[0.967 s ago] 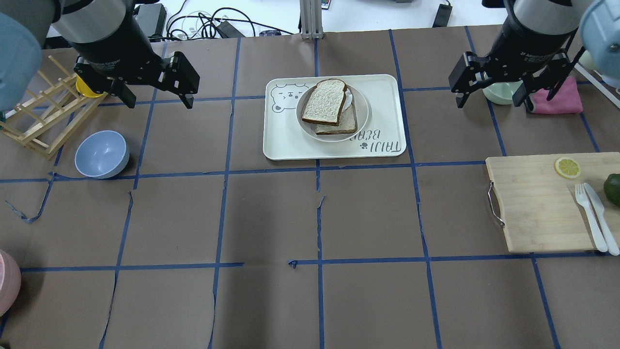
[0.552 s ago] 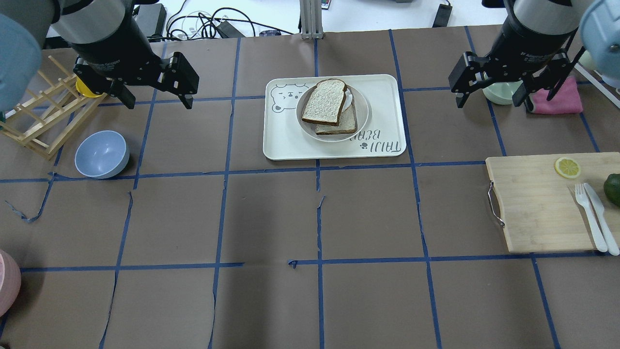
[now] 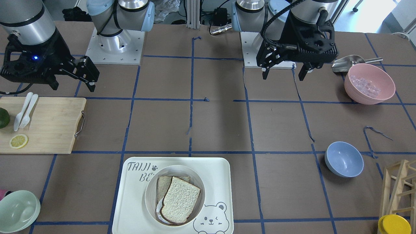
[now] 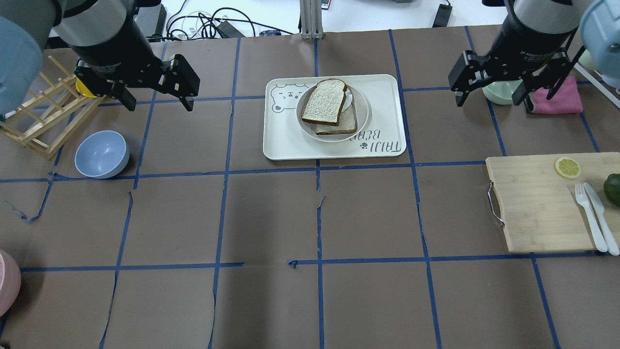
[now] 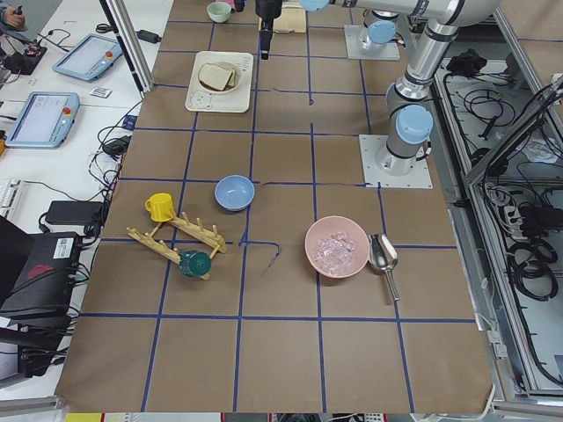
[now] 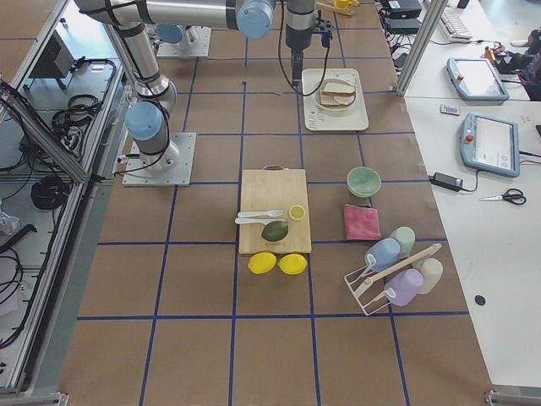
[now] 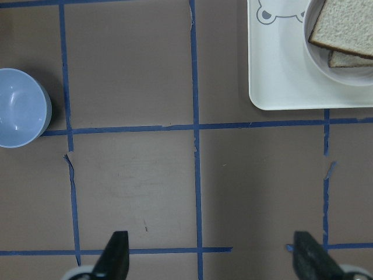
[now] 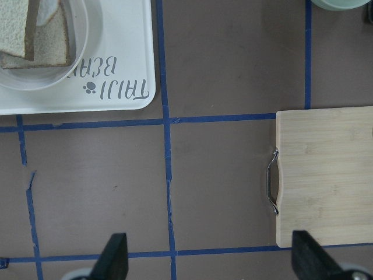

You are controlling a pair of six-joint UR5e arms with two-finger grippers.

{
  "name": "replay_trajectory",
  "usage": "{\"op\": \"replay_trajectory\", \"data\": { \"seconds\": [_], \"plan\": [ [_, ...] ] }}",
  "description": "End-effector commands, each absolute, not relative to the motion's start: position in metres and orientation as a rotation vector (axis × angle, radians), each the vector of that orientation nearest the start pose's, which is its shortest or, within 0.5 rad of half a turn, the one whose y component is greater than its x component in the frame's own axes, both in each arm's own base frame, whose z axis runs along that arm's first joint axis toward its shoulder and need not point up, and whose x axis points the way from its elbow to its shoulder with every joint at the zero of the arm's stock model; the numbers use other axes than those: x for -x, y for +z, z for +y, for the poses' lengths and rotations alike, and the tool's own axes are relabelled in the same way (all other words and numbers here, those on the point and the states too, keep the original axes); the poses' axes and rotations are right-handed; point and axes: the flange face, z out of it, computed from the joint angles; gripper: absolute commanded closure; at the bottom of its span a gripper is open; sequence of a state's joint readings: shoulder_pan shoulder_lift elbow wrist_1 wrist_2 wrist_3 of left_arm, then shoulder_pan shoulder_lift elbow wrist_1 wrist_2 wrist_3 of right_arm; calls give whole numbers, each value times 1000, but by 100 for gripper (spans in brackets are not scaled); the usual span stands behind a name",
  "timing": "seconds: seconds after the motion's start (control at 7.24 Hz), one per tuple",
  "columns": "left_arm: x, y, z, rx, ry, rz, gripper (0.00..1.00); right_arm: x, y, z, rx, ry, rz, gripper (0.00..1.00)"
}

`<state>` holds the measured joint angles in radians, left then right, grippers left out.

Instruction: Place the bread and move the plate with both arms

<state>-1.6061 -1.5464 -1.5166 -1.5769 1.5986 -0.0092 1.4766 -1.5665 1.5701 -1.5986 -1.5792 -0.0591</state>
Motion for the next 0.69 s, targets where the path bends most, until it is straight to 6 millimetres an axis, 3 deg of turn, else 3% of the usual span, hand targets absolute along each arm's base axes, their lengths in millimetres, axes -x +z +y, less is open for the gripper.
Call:
{"op": "replay_trajectory", "data": {
  "seconds": [0.0, 0.14, 0.55],
  "plan": [
    [148, 527, -482, -39, -116, 3113, 0, -87, 505, -504, -47, -114, 3154, 0],
    [148, 526, -482, -39, -113, 3113, 0, -92, 518, -495, -36, -156, 3142, 0],
    [148, 527, -482, -39, -116, 3113, 0, -135, 525, -478, 101, -161, 3139, 0]
  ]
}}
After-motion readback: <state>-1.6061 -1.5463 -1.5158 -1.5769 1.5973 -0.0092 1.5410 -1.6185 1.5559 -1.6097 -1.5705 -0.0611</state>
